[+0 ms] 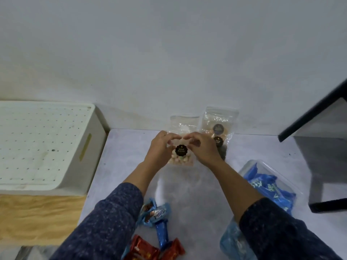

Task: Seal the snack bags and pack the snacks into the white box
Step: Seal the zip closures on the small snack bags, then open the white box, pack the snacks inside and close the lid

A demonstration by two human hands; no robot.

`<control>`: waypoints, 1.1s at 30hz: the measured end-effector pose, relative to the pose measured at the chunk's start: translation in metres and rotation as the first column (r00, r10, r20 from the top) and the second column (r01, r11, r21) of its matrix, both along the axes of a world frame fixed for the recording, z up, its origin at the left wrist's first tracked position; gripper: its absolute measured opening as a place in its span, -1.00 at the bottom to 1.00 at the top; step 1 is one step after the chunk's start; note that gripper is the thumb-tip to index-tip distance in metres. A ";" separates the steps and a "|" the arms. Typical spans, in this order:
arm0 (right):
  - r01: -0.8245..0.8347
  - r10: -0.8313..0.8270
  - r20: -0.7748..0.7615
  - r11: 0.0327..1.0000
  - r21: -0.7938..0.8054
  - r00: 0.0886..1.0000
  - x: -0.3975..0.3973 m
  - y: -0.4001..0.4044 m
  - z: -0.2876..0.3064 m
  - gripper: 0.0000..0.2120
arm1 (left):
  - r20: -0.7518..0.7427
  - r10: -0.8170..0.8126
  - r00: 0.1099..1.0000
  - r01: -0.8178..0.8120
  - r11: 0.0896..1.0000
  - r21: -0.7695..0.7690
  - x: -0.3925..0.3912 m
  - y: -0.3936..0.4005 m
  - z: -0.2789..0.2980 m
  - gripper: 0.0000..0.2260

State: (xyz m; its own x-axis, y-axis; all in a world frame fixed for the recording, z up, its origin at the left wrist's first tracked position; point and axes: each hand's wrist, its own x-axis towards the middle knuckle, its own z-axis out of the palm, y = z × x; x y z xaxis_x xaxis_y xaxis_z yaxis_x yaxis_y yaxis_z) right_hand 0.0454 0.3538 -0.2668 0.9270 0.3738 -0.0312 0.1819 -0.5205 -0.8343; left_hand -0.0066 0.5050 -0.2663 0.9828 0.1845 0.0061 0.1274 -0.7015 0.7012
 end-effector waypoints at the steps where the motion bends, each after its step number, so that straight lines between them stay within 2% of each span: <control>1: -0.010 0.010 -0.013 1.000 -0.008 1.000 0.007 0.000 -0.007 -0.74 | -0.008 -0.002 1.000 0.002 1.000 0.016 0.005 -0.001 -0.006 -0.71; 6: -0.054 0.055 0.003 0.994 -0.097 0.998 0.032 -0.002 -0.016 -0.72 | -0.061 0.020 0.998 -0.016 0.997 0.069 0.025 0.004 -0.023 -0.66; 12: -0.059 0.070 0.035 0.964 -0.258 0.997 0.045 -0.009 -0.001 -0.69 | -0.179 0.031 0.983 -0.006 0.991 0.136 0.036 0.010 -0.014 -0.60; 19: -0.041 0.108 0.095 0.845 -0.534 0.990 0.026 0.007 0.043 -0.53 | -0.183 0.154 0.971 -0.085 0.937 0.339 0.015 0.026 0.027 -0.57; 22: -0.066 0.158 0.125 0.837 -0.544 0.980 0.004 0.023 0.058 -0.44 | -0.157 0.204 0.966 -0.124 0.903 0.412 -0.015 0.042 0.049 -0.56; 26: -0.084 0.225 0.203 0.841 -0.535 0.953 -0.037 0.057 0.076 -0.44 | -0.119 0.284 0.951 -0.193 0.852 0.487 -0.072 0.080 0.078 -0.54; 30: -0.133 0.299 0.250 0.844 -0.519 0.921 -0.084 0.102 0.087 -0.40 | -0.057 0.395 0.917 -0.311 0.797 0.518 -0.141 0.127 0.100 -0.55; 33: -0.186 0.353 0.259 0.843 -0.505 0.899 -0.118 0.139 0.091 -0.40 | -0.065 0.463 0.884 -0.366 0.771 0.521 -0.190 0.157 0.104 -0.53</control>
